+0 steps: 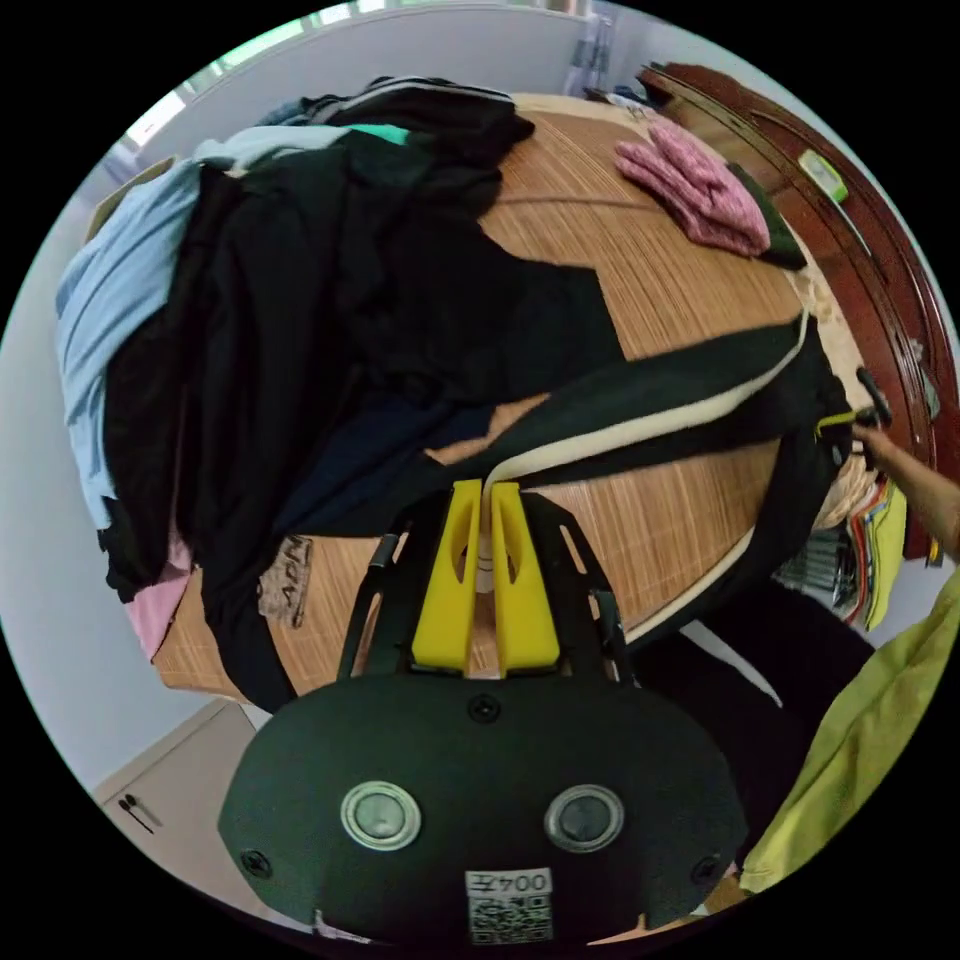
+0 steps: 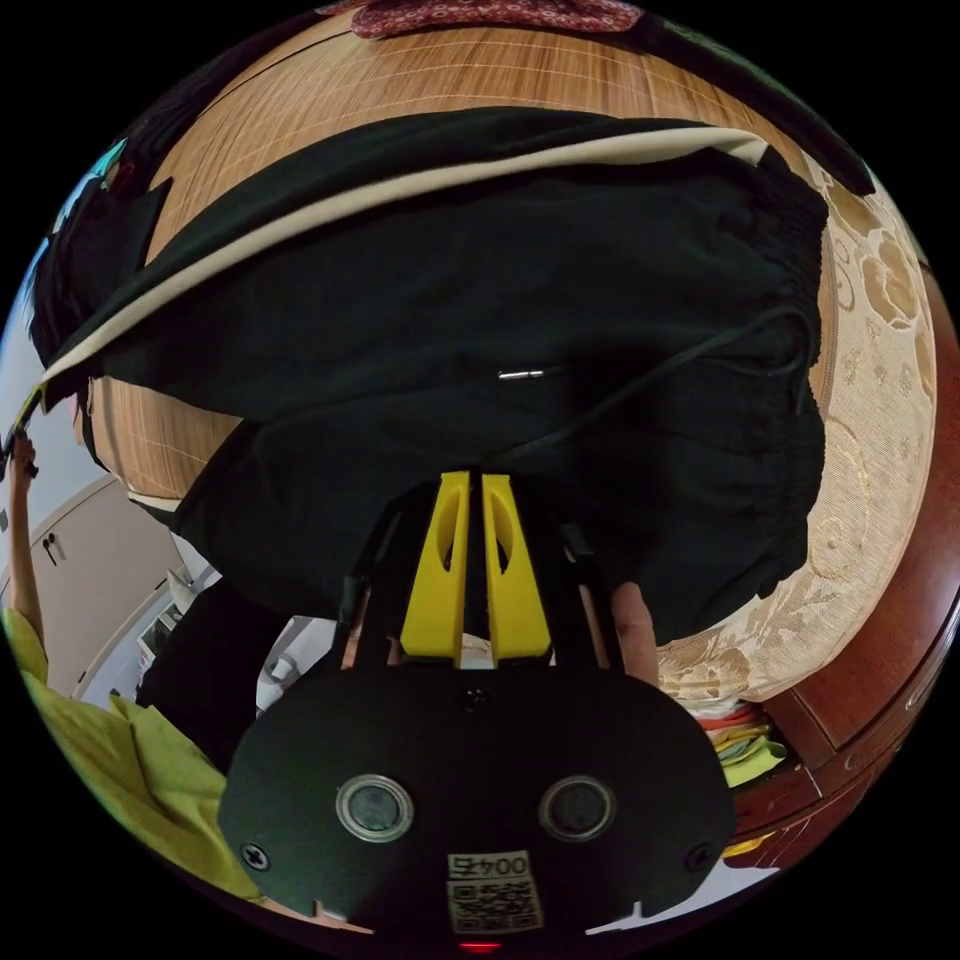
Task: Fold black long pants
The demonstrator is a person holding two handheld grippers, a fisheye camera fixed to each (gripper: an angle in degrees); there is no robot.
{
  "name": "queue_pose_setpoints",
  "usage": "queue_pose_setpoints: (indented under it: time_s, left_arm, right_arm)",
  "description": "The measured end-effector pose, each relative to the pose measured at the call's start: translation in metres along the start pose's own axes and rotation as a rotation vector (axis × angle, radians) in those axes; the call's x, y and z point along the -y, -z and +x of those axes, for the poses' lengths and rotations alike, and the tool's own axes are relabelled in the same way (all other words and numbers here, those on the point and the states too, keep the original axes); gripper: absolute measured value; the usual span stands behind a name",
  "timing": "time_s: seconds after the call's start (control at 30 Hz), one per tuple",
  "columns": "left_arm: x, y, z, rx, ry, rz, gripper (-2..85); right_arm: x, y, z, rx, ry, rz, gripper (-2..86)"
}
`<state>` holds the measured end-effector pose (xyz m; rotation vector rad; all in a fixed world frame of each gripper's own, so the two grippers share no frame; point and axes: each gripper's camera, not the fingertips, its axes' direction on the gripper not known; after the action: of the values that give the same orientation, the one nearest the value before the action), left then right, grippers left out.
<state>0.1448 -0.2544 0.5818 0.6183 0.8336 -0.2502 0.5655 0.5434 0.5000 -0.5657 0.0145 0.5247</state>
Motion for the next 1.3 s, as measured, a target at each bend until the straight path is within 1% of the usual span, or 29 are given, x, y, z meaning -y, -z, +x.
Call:
queue_pose_setpoints:
  time_s: [0.07,0.17,0.3,0.4,0.53,0.57,0.6,0.67,0.7,0.77,0.8,0.87,0.93,0.97,1.03,1.07,1.13,1.17,1.23,1.3]
  left_arm:
    - [0.024,-0.010,-0.024,-0.018,0.065,-0.026,2.4]
    - [0.055,-0.043,-0.052,0.007,0.138,-0.051,3.1]
    - [0.069,-0.074,-0.080,0.072,0.267,-0.022,6.2]
    - [0.055,-0.069,-0.093,0.035,0.355,0.067,8.7]
    - [0.018,-0.053,-0.104,0.037,0.465,0.207,8.2]
    - [0.013,-0.051,-0.106,0.037,0.478,0.218,8.1]
    - [0.006,-0.046,-0.110,0.048,0.498,0.236,8.0]
    - [-0.005,-0.039,-0.112,0.079,0.531,0.258,8.0]
    - [-0.009,-0.034,-0.108,0.104,0.544,0.267,8.1]
    - [-0.009,-0.030,-0.090,0.138,0.505,0.277,8.7]
    - [-0.005,-0.033,-0.069,0.131,0.450,0.271,9.0]
    - [0.005,-0.045,-0.027,0.073,0.341,0.254,9.1]
    - [0.021,-0.071,0.051,-0.022,0.159,0.225,8.6]
    - [0.025,-0.078,0.072,-0.052,0.109,0.218,8.3]
    - [0.045,-0.111,0.159,-0.173,-0.083,0.168,7.0]
    - [0.051,-0.120,0.181,-0.198,-0.129,0.145,6.6]
    - [0.073,-0.153,0.258,-0.251,-0.280,0.071,4.8]
    - [0.079,-0.161,0.273,-0.258,-0.306,0.052,4.5]
    - [0.098,-0.184,0.320,-0.253,-0.373,0.009,3.8]
    - [0.108,-0.195,0.344,-0.264,-0.399,-0.017,3.5]
  right_arm:
    - [0.001,0.002,0.004,0.015,-0.008,0.005,2.1]
    - [0.001,0.004,0.009,0.027,-0.022,0.018,2.3]
    - [-0.002,0.006,0.011,0.030,-0.036,0.032,3.1]
    - [-0.005,0.008,0.015,0.043,-0.041,0.047,3.8]
    - [-0.013,0.012,0.030,0.133,-0.058,0.079,4.5]
    - [-0.015,0.016,0.034,0.192,-0.055,0.085,7.0]
    - [-0.017,0.020,0.036,0.204,-0.057,0.094,8.3]
    - [-0.028,0.043,0.048,0.169,-0.088,0.169,13.9]
    - [-0.032,0.050,0.052,0.170,-0.098,0.200,14.4]
    - [-0.040,0.076,0.077,0.154,-0.149,0.296,15.1]
    - [-0.040,0.081,0.083,0.142,-0.157,0.308,15.1]
    - [-0.032,0.089,0.109,0.122,-0.173,0.299,15.1]
    - [-0.027,0.091,0.123,0.117,-0.173,0.297,14.6]
    - [-0.024,0.091,0.129,0.101,-0.171,0.292,14.2]
    - [-0.021,0.085,0.136,0.069,-0.168,0.260,13.8]
    - [-0.019,0.079,0.139,0.035,-0.165,0.227,13.6]
    - [-0.017,0.067,0.141,-0.043,-0.157,0.171,12.1]
    - [-0.017,0.061,0.141,-0.111,-0.152,0.128,10.8]
    - [-0.023,0.058,0.143,-0.163,-0.151,0.099,9.9]
    - [-0.036,0.056,0.153,-0.162,-0.173,0.093,9.7]
